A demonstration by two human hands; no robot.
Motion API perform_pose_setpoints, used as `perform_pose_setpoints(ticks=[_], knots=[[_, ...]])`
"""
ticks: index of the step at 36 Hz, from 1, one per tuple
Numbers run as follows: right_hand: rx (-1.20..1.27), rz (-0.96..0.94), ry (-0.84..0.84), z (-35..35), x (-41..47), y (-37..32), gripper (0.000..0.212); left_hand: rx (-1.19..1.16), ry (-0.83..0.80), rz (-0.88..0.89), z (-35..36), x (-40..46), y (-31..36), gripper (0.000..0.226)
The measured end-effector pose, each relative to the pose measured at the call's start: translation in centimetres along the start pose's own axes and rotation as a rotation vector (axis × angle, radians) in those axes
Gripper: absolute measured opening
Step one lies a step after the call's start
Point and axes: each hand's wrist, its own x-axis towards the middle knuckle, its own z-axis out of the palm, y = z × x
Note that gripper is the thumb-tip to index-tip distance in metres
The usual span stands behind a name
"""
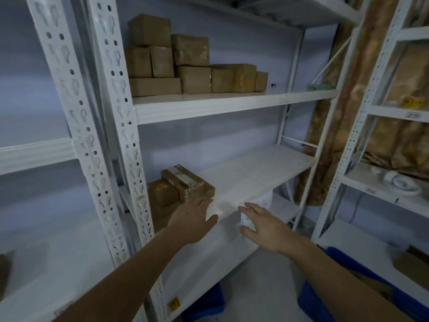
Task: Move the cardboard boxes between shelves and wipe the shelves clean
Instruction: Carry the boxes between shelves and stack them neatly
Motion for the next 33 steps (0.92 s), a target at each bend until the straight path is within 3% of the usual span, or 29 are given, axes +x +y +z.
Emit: perform_pose_setpoints(ticks=[12, 17, 23, 26, 29, 33], knots=[[0.077, -0.072, -0.093, 0.5, 14.1, 6.0, 0.066, -0.048, -0.015, -0.038, 4.2, 9.0, -4.4, 0.065], [0.062, -0.119, -0.164, 1.6, 19.9, 7.0, 0.066, -0.038, -0.046, -0.217, 6.1, 11.6, -6.9, 0.065], [0.043, -0.236, -0.219, 2.8, 27.6, 8.7, 0.068, 0.015, -0.064, -0.327, 7.1, 15.2, -9.2, 0.086], [0.046, -0.300, -0.254, 3.2, 31.9, 9.6, 0.067, 0.028, -0.076, -0.412, 7.2, 17.2, -10.2, 0.074], [0.069, -0.355, -0.258, 3.4, 35.6, 10.2, 0.062, 0.146, -0.006, -0.362, 8.6, 18.7, -12.1, 0.055], [0.088, -0.387, -0.324, 4.2, 40.5, 11.8, 0.062, 0.209, -0.123, -0.465, 10.1, 20.3, -14.7, 0.064]])
